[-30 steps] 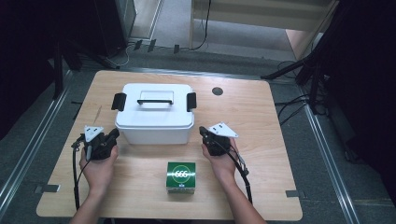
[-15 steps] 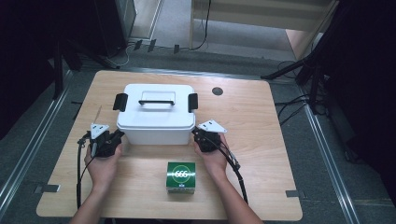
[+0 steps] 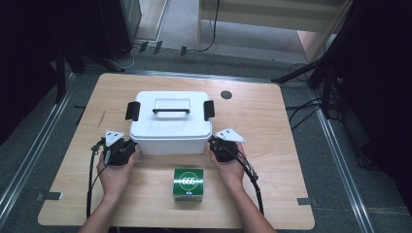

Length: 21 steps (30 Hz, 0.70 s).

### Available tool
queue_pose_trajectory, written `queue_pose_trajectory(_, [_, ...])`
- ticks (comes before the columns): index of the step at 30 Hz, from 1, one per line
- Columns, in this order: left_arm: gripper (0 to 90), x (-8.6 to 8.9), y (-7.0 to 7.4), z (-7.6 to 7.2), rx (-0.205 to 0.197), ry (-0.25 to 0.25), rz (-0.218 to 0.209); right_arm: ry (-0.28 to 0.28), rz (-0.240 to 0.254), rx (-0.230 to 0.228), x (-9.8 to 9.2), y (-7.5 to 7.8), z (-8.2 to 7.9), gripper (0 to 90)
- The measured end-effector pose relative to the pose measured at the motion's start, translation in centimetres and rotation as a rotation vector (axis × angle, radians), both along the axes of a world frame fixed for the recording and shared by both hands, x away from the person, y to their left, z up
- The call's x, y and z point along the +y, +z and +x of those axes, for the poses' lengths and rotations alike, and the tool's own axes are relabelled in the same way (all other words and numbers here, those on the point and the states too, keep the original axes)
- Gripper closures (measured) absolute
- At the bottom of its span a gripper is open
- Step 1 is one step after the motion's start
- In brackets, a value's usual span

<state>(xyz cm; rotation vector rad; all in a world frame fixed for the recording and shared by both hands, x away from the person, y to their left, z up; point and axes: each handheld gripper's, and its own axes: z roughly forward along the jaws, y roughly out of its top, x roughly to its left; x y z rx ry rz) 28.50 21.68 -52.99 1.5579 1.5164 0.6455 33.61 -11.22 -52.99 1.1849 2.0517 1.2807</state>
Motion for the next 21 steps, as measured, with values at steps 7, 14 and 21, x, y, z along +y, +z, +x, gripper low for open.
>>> queue_pose_trajectory(7, [90.0, -0.9, 0.0, -0.1, 0.002, -0.019, -0.002, -0.033, 0.022, 0.004, -1.1, -0.1, -0.9, 90.0])
queue_pose_trajectory(14, [90.0, -1.6, 0.0, -0.1, -0.003, -0.037, -0.009, -0.059, 0.042, 0.006, -1.8, -0.3, -1.5, 90.0])
queue_pose_trajectory(21, [85.4, -1.3, 0.1, -0.5, -0.037, -0.028, -0.012, -0.072, 0.005, -0.044, -2.2, -0.3, -2.1, 81.5])
